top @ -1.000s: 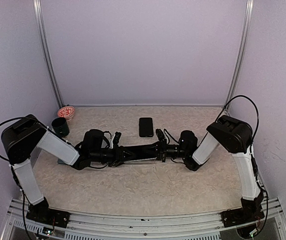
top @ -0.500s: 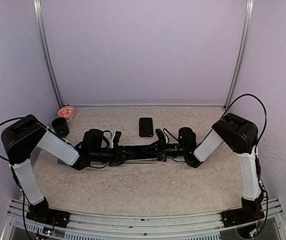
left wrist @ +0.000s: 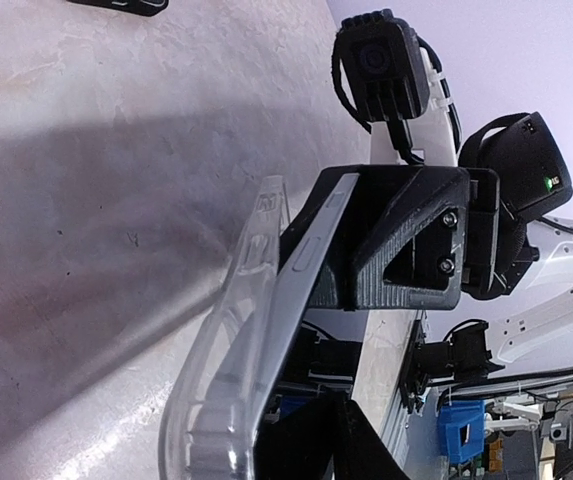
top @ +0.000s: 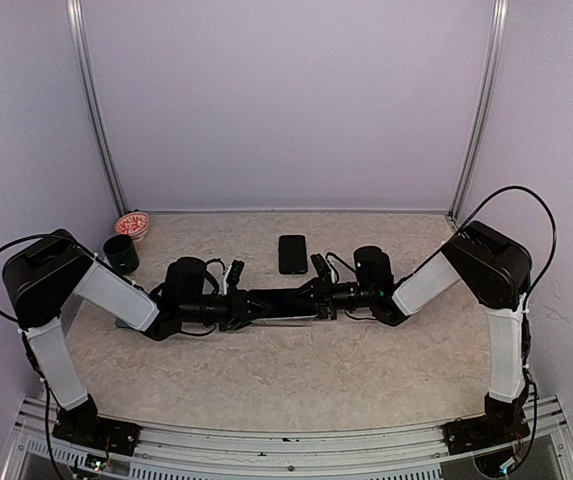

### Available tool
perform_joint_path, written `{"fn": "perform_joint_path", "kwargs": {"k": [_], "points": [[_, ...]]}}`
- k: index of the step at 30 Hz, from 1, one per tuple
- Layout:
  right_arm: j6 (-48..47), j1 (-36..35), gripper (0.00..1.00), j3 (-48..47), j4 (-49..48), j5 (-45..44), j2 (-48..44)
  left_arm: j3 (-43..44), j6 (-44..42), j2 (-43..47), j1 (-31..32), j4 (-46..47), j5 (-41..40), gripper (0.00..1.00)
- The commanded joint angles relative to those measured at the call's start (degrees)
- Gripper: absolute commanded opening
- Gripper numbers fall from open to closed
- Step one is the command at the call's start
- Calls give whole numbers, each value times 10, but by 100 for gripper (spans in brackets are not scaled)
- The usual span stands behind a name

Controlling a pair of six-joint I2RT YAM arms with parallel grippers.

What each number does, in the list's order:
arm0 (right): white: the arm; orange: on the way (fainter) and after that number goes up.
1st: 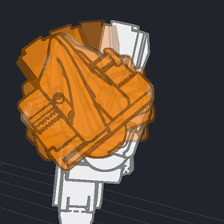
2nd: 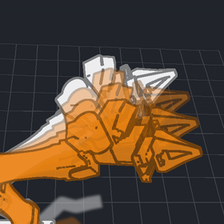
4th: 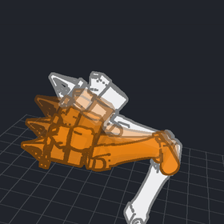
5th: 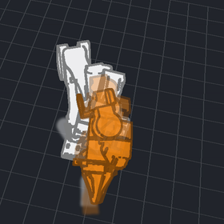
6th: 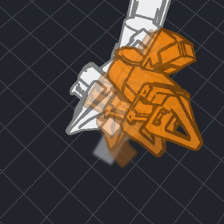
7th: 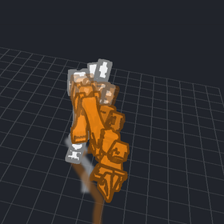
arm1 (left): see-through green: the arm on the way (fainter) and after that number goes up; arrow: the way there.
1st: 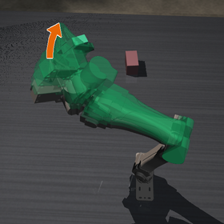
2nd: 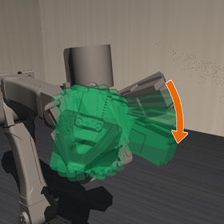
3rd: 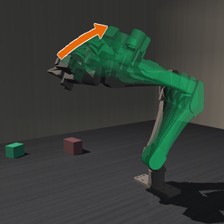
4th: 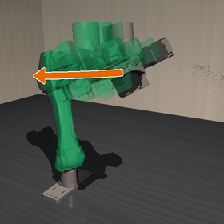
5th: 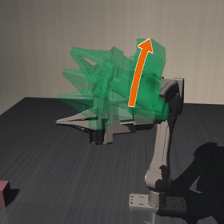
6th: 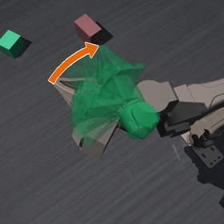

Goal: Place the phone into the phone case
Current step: Install the phone on the phone case.

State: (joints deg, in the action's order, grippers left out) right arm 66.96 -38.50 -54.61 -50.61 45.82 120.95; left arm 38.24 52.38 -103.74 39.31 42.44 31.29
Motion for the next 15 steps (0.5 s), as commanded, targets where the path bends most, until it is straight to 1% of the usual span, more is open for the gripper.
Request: {"fn": "perform_joint_path", "kwargs": {"k": [1, 7, 11, 15], "points": [[-25, -10, 30, -6, 72, -15, -15, 4, -19, 22, 4, 61, 20, 23], [-30, -8, 35, -7, 82, -9, -17, 2, -18, 22, 2, 62, 20, 20], [-41, -6, 36, -8, 100, -13, -26, -1, -18, 25, 0, 62, 19, 20], [-52, -4, 40, -9, 115, -14, -35, -5, -18, 27, -3, 63, 18, 20]]}}
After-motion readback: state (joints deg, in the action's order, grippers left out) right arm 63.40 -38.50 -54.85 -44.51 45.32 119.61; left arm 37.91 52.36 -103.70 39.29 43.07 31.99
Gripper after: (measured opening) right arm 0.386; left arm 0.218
